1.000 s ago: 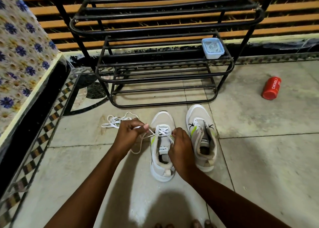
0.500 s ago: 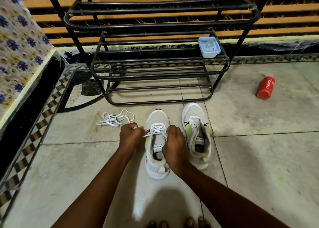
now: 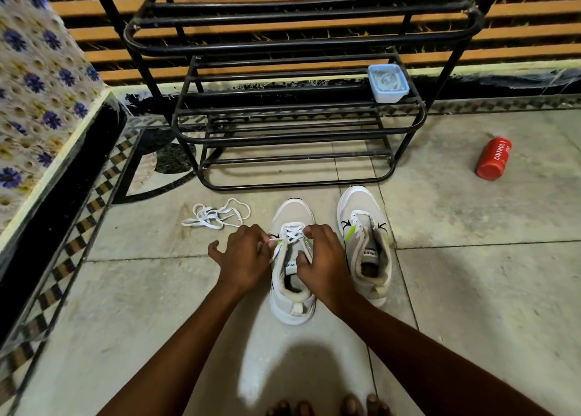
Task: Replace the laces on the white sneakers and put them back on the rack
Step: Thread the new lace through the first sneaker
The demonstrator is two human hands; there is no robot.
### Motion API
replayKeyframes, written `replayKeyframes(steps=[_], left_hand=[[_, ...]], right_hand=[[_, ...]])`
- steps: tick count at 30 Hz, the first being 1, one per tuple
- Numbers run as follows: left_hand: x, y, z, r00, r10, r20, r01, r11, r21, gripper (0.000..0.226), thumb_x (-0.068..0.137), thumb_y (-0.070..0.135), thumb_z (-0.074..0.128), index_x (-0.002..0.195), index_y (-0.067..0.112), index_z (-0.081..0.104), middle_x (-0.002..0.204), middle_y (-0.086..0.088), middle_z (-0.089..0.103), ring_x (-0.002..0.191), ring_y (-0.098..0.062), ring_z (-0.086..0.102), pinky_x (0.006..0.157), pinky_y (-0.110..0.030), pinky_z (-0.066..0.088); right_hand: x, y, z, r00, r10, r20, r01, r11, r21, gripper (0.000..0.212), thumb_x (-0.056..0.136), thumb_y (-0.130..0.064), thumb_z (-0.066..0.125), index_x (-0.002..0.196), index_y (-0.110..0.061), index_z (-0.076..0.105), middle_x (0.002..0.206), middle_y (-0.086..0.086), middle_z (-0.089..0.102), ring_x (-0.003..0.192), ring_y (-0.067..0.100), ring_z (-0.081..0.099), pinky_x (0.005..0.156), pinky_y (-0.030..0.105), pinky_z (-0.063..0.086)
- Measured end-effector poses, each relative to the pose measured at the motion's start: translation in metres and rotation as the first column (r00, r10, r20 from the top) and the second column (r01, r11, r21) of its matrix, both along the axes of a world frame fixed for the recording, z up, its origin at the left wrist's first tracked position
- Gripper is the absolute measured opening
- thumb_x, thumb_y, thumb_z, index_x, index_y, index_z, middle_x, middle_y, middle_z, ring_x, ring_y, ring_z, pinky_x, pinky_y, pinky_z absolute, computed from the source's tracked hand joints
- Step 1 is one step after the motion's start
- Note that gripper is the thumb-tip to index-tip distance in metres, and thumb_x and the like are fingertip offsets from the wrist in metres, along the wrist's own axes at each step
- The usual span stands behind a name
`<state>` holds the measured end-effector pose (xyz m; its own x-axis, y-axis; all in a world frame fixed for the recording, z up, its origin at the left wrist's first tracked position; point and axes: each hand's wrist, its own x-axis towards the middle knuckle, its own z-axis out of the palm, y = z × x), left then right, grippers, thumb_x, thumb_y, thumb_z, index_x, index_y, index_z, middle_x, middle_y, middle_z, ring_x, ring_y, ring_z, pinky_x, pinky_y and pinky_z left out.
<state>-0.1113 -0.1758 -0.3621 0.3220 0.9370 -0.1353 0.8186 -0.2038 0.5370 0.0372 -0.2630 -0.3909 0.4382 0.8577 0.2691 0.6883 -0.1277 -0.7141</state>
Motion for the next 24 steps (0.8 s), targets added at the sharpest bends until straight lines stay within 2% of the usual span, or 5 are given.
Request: replayKeyframes(steps=[4, 8, 13, 17, 24], left_hand=[[0.003, 0.003, 0.028, 0.99, -0.073, 0.12, 0.071, 0.997, 0.026, 0.014, 0.094, 0.04, 0.066, 0.084, 0.031, 0.061, 0.077, 0.02, 0.069, 0.092, -0.002, 0.065, 0.112, -0.049, 0.024], [0.003, 0.006, 0.066, 0.853, -0.118, 0.509, 0.139, 0.99, -0.004, 0.01, 0.089, 0.018, 0.07, 0.084, 0.026, 0.07, 0.077, 0.002, 0.071, 0.077, -0.017, 0.07, 0.079, -0.05, 0.058], [0.005, 0.01, 0.096, 0.696, -0.125, 0.707, 0.135, 0.99, 0.042, 0.002, 0.094, 0.001, 0.071, 0.093, 0.001, 0.069, 0.071, 0.0, 0.066, 0.068, -0.013, 0.065, 0.064, -0.027, 0.053], [-0.003, 0.021, 0.089, 0.684, -0.1, 0.723, 0.101, 0.994, 0.042, 0.004, 0.096, 0.007, 0.071, 0.096, 0.003, 0.072, 0.074, 0.01, 0.068, 0.068, -0.005, 0.061, 0.064, -0.016, 0.046], [-0.047, 0.045, 0.02, 0.878, -0.037, 0.478, 0.032, 0.999, 0.017, 0.037, 0.095, 0.01, 0.072, 0.083, 0.044, 0.079, 0.083, 0.013, 0.075, 0.08, -0.006, 0.066, 0.078, -0.035, 0.051]], right_hand=[[0.003, 0.004, 0.009, 0.993, 0.049, -0.104, -0.036, 0.992, 0.12, 0.038, 0.077, -0.002, 0.062, 0.114, -0.01, 0.061, 0.11, 0.003, 0.066, 0.109, 0.024, 0.063, 0.1, 0.019, 0.044], [0.005, 0.02, 0.043, 0.93, 0.207, -0.304, -0.192, 0.978, 0.078, 0.047, 0.084, 0.001, 0.058, 0.126, -0.02, 0.055, 0.116, -0.003, 0.071, 0.11, 0.01, 0.067, 0.096, 0.018, 0.048], [0.007, 0.048, 0.071, 0.762, 0.321, -0.563, -0.279, 0.947, 0.162, 0.028, 0.077, -0.009, 0.073, 0.105, -0.013, 0.068, 0.073, 0.005, 0.069, 0.07, 0.017, 0.066, 0.071, 0.036, 0.053], [0.015, 0.053, 0.084, 0.712, 0.317, -0.627, -0.221, 0.948, 0.23, 0.008, 0.085, 0.0, 0.076, 0.084, 0.004, 0.069, 0.066, 0.015, 0.062, 0.064, 0.017, 0.058, 0.062, 0.028, 0.047], [0.029, 0.054, 0.073, 0.716, 0.155, -0.68, -0.027, 0.98, 0.195, 0.011, 0.092, -0.011, 0.073, 0.084, -0.004, 0.07, 0.071, 0.007, 0.059, 0.068, 0.018, 0.054, 0.067, 0.036, 0.049]])
